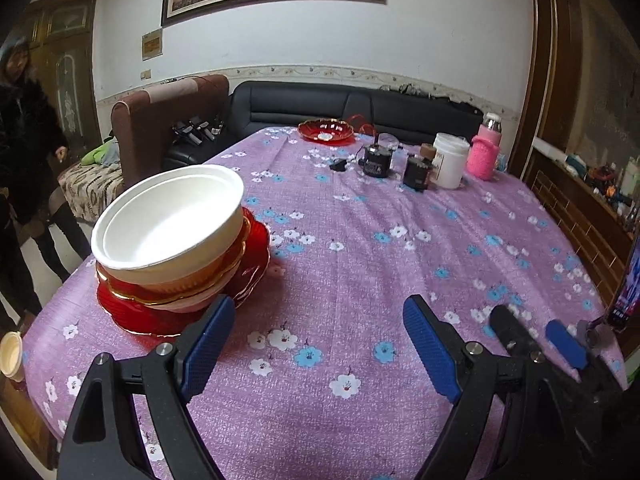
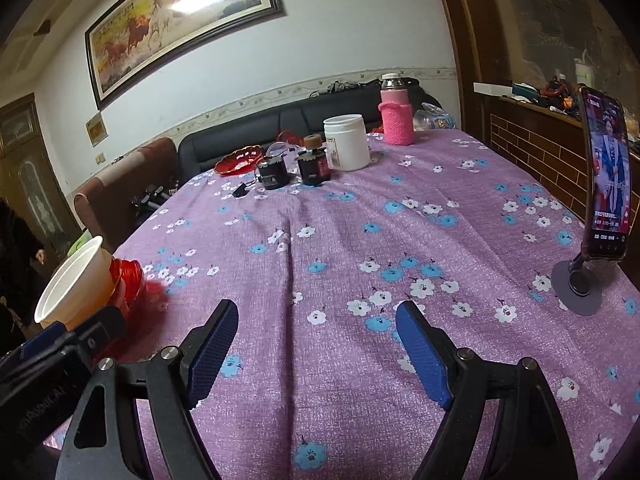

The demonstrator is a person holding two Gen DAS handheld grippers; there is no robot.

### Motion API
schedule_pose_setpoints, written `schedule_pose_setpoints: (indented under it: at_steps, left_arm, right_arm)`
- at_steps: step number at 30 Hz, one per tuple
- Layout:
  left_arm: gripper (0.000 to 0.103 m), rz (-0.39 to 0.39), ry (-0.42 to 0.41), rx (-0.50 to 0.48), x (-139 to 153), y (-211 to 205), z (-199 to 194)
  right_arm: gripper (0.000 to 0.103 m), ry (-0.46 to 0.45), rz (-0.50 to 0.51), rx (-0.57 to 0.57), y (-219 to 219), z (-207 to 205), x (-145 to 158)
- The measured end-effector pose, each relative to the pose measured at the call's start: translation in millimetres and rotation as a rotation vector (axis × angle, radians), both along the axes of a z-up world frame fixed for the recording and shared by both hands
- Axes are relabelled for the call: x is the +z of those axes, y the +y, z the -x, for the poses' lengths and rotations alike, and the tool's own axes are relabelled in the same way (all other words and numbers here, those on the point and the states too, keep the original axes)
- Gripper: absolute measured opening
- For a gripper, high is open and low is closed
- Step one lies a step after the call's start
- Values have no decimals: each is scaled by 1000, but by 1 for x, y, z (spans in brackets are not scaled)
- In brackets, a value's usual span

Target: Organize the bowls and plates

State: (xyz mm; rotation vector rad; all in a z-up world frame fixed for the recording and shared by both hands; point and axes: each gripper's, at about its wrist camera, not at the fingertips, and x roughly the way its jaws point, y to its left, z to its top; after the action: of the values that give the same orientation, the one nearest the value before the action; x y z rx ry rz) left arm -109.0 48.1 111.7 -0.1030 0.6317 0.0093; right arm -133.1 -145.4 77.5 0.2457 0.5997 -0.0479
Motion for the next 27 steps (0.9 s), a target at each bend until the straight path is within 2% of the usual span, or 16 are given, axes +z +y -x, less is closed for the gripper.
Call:
schedule_pose_setpoints:
  at_steps: [3,4,5,8,10,13,18,27]
  left_arm:
    - [87,7,-93,57,12,9,12]
    - [91,2,-141,86,19,13,18]
    - [103,-1,-181,109,25,17,23]
    - [103,-12,-304,187,41,30,41]
    - [103,-38,-340,227,48,35,47]
    - [103,-93,-299,263,51,41,42]
    - [103,-32,-229,259,46,59,34]
    - [103,22,-121,256,30,82,26]
  right_arm:
    - [85,14,0,11,3,-2,-1]
    - [85,16,-1,18,4,-3,-2]
    - [85,17,-1,25,5,-3,-2]
    - [86,15,7,57,15,-2,-2]
    - [86,13,15,85,24,-1,-2]
    - [86,14,24,132,40,0,-2]
    - [86,17,53,216,69,1,0]
    - [86,36,79,297,103,-3,1]
